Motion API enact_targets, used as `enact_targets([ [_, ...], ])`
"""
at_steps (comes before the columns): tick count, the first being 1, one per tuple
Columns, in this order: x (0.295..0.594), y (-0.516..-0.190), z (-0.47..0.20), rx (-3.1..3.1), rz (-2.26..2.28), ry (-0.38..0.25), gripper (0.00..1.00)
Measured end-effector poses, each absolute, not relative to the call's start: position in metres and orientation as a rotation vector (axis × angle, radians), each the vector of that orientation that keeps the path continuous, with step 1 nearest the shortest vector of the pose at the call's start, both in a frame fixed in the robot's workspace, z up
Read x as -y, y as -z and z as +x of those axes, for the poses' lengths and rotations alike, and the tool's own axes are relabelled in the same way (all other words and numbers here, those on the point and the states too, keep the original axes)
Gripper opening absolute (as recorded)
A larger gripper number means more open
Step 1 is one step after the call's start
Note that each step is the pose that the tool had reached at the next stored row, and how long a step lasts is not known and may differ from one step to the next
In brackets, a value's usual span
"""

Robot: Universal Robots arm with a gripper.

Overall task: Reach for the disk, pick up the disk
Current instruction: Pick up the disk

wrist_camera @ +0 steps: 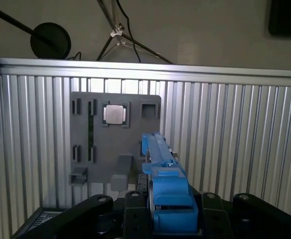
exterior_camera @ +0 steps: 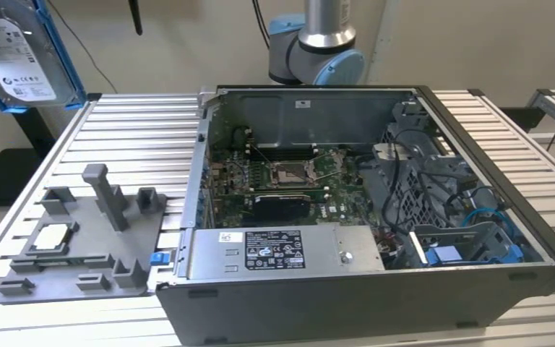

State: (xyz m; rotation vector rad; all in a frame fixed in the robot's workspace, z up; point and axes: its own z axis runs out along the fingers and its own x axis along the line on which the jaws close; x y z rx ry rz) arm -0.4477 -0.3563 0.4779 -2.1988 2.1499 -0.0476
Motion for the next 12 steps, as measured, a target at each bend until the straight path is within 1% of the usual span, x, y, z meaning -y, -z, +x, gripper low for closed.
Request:
enact_targets([
  [12, 0.356, -0.478, -0.434, -2.15, -2.199, 0.048, 0.0],
])
